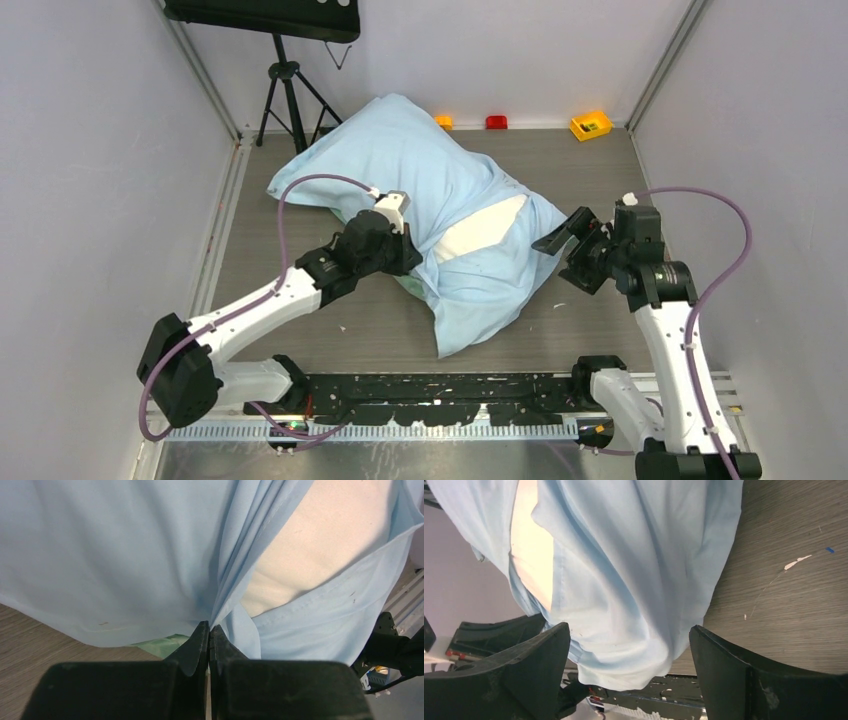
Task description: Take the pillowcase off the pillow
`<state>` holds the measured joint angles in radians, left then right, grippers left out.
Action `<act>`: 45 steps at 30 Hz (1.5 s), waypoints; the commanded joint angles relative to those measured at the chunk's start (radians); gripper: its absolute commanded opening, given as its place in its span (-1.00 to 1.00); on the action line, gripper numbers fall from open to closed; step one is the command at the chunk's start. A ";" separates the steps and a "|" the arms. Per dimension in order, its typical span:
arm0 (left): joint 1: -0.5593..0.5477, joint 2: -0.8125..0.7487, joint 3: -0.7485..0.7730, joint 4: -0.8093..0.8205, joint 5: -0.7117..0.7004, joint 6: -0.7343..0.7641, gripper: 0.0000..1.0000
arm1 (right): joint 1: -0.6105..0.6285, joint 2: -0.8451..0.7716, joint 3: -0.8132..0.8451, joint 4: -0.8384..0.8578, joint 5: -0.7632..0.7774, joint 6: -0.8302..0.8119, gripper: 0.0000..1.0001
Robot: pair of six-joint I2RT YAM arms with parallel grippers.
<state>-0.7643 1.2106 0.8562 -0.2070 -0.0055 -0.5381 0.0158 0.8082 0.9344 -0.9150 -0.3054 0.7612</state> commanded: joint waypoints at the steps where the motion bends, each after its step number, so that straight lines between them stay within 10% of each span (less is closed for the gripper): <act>1: 0.003 -0.034 -0.039 0.107 0.045 0.017 -1.00 | -0.002 0.093 0.042 0.008 0.030 0.087 0.87; 18: 0.003 -0.068 -0.050 0.162 0.064 0.046 -1.00 | 0.397 0.298 0.061 0.146 0.489 0.283 0.88; 28: 0.004 -0.093 -0.061 0.152 0.054 0.029 -1.00 | 0.406 0.397 0.103 0.158 0.509 0.286 0.89; 45: 0.003 -0.108 -0.005 0.031 -0.110 0.034 -1.00 | 0.403 0.028 -0.296 0.013 0.579 0.345 0.78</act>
<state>-0.7643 1.1294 0.8059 -0.1215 -0.0460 -0.5133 0.4191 0.9134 0.7143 -0.7727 0.1864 1.0889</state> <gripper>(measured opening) 0.010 0.896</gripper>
